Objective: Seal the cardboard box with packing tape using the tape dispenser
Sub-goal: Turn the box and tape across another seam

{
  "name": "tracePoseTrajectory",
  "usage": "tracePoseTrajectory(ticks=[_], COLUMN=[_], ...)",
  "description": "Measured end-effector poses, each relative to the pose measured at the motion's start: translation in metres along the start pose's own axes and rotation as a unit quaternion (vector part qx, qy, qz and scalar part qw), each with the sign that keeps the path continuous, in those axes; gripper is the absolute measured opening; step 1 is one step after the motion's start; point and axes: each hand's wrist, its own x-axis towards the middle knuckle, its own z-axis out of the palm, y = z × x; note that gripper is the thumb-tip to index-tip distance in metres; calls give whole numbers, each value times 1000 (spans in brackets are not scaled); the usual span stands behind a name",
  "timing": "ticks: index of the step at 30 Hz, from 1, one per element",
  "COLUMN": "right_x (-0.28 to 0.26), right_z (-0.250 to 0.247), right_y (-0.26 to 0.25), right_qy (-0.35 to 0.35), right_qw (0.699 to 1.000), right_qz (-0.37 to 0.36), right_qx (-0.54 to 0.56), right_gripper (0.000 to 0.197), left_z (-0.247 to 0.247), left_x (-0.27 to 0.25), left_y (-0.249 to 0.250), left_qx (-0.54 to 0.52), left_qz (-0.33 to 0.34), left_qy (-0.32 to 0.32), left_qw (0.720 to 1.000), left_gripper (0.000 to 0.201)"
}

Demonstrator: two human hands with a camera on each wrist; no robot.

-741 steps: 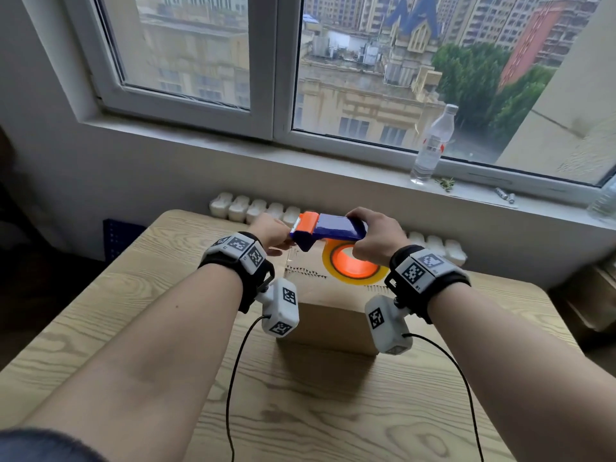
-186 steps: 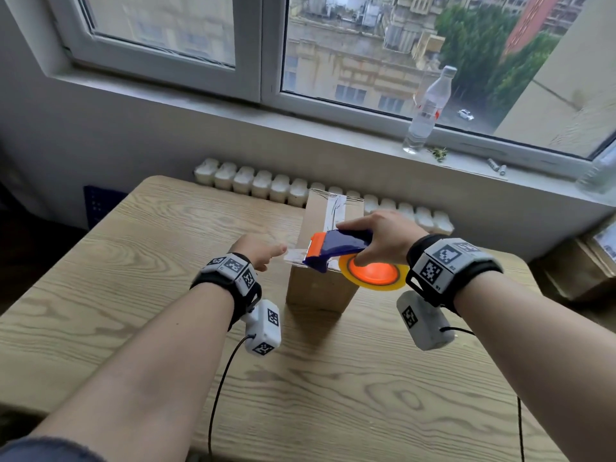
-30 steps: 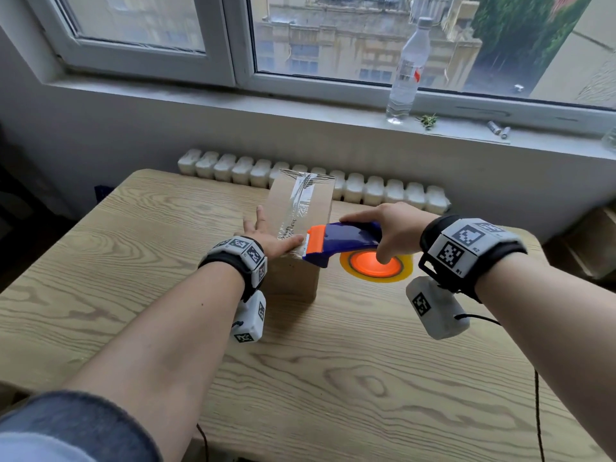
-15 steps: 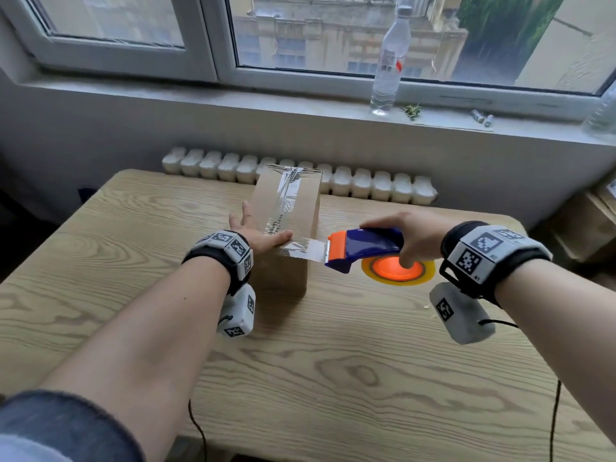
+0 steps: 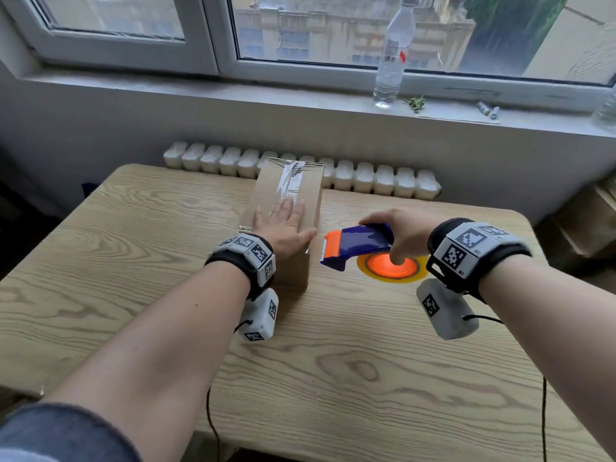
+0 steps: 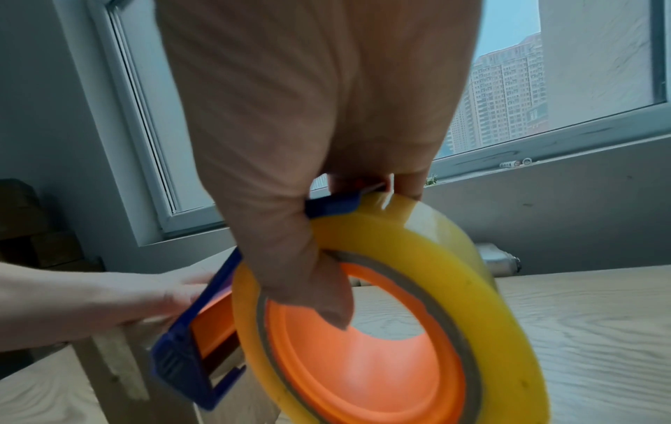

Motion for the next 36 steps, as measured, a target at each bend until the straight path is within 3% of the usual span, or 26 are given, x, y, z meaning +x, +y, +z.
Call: tracePoseTrajectory(ticks=[4,10,17,36], right_x=[0,-2,-10,-13], right_z=[6,16,25,43], right_y=[4,11,26,45], right_qy=[4,0,32,34], right_qw=[1000,1000,998,997], right_qz=[5,18,14,27], right_qx=[22,26,53,71], right_gripper=[76,75,76,87], left_z=[4,5,4,5], left_x=[3,11,13,12], left_y=[7,19,9,5], left_qx=[30,45,3,-27], left_qz=[4,71,50,48], left_qy=[5,27,10,7], left_qw=[1000,996,999,998], left_gripper=[75,72,77,76])
